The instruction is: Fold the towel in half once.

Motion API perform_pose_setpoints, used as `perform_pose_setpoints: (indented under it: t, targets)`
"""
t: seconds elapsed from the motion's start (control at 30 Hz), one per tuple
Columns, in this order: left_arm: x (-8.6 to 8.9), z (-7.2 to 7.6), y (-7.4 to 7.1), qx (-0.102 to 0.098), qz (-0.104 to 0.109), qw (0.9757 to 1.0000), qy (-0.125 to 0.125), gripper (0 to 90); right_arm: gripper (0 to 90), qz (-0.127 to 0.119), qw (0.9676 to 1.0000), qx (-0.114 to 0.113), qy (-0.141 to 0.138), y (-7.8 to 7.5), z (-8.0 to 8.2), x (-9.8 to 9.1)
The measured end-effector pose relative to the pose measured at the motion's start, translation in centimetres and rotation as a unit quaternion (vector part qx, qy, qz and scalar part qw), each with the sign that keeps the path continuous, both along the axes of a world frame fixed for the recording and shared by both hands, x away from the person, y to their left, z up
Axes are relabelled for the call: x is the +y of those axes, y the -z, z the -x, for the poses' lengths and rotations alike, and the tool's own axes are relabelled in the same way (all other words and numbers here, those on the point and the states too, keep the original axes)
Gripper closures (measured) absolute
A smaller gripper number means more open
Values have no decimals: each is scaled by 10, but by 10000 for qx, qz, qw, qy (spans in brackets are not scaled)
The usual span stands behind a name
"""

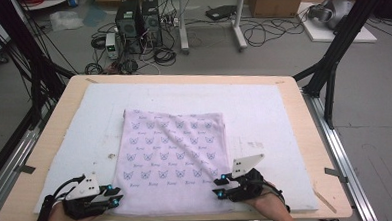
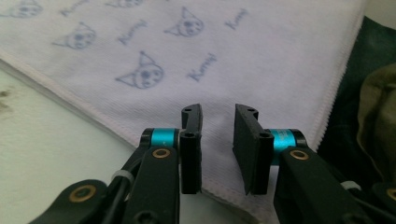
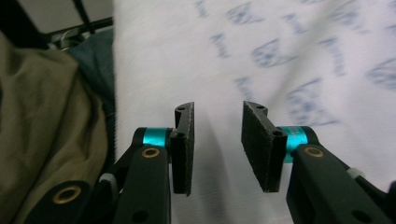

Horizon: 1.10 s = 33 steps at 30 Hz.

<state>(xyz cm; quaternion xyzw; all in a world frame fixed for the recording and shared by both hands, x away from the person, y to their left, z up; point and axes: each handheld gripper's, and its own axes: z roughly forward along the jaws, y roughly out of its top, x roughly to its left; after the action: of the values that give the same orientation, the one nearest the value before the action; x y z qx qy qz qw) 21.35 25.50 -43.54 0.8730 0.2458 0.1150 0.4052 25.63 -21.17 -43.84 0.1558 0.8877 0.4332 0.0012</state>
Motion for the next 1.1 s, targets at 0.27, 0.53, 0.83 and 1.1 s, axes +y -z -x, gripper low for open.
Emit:
perform_pose_setpoints:
  t: [0.27,0.53,0.83,1.1]
  targets:
    - [4,-31,-18,-170,344,9986,-361,660,610,-25,9982,-338,488,-19,-33,-9]
    - [0,-93,-35,-83,426,9970,-639,645,624,19,9944,-476,939,-32,-96,-14]
    - [-15,-178,-35,35,348,9927,-1155,639,617,237,9876,-519,1463,-45,-168,-10]
    - [-11,-228,-47,25,276,9842,-1751,625,560,258,9819,-370,1841,-36,-206,-15]
